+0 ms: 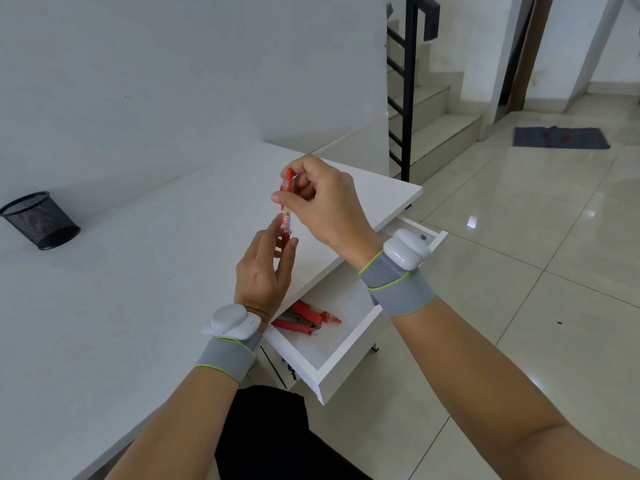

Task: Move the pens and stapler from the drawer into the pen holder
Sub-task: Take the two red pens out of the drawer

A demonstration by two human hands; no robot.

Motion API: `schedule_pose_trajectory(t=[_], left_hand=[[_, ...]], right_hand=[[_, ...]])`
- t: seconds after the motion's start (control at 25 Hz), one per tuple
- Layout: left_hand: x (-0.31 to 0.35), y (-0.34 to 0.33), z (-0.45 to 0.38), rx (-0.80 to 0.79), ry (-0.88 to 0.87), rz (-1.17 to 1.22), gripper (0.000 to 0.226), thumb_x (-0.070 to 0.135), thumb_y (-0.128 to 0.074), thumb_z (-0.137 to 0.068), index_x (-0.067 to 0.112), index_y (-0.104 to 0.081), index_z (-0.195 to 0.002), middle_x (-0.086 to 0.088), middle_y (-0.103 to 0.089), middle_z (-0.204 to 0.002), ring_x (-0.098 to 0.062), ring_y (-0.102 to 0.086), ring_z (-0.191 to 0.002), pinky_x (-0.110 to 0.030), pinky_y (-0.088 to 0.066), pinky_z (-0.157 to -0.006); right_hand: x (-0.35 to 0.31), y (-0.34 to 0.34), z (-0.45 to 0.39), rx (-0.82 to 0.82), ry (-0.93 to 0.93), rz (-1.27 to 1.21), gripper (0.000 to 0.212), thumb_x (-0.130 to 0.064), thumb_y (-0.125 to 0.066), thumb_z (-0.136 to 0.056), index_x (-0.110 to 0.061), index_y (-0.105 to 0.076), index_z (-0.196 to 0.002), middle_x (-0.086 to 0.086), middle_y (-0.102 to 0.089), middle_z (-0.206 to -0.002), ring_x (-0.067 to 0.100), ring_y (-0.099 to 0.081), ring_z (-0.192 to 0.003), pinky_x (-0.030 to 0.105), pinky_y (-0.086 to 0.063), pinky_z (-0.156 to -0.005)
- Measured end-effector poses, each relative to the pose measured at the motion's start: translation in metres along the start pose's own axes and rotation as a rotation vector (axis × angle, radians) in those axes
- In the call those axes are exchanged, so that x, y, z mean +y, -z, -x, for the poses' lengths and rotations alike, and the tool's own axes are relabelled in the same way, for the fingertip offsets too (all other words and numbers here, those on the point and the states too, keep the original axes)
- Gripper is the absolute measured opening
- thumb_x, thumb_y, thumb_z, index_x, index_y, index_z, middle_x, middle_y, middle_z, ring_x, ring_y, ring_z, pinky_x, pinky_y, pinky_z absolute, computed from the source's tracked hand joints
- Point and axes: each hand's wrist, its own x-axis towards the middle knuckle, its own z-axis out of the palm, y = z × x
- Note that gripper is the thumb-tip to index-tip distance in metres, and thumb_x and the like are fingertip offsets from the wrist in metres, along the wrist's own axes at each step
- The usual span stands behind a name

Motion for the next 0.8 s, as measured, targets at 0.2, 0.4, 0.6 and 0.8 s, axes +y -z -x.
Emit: schedule_pose_trajectory(t=[0.2,0.4,0.6,0.8], left_hand=[[-0.004,-0.001,-0.002,0.031,0.071,0.025,0.027,0.009,-0.051,-0.090,-0.005,-0.054,-0.113,-0.020,-0.067,-0.085,-0.031,-0.064,-0.073,-0.033,-0.051,-0.068],[-0.008,-0.002,-0.002,0.019,0.103,0.026,0.025,0.014,-0.051,-0.090,-0.001,-0.054,-0.110,-0.017,-0.067,-0.082,-0.029,-0.063,-0.070,-0.033,-0.052,-0.067],[-0.010,-0.004,-0.001,0.006,0.119,0.029,0.023,0.016,-0.051,-0.091,0.001,-0.054,-0.107,-0.016,-0.067,-0.084,-0.029,-0.064,-0.071,-0.033,-0.051,-0.066],[-0.012,-0.006,0.000,-0.004,0.146,0.034,0.022,0.016,-0.052,-0.091,0.002,-0.054,-0.108,-0.016,-0.068,-0.086,-0.029,-0.063,-0.073,-0.030,-0.047,-0.068]], right_hand=[[0.000,-0.010,-0.002,-0.015,-0.006,-0.050,0.021,-0.012,-0.072,-0.076,-0.004,-0.062,-0.092,0.004,-0.065,-0.071,0.012,-0.055,-0.054,0.010,-0.045,-0.060],[0.008,-0.005,0.003,-0.014,-0.070,0.009,0.022,-0.024,-0.065,-0.084,-0.007,-0.060,-0.096,0.001,-0.061,-0.070,0.014,-0.060,-0.056,0.008,-0.042,-0.056],[0.022,0.011,0.018,-0.108,-0.206,0.072,0.017,-0.020,-0.061,-0.082,-0.005,-0.062,-0.074,0.000,-0.057,-0.058,0.022,-0.062,-0.060,0.027,-0.052,-0.062],[0.048,0.023,0.040,-0.885,-0.507,0.471,0.018,-0.018,-0.055,-0.083,-0.005,-0.066,-0.084,0.002,-0.065,-0.067,0.015,-0.058,-0.054,0.021,-0.049,-0.050]])
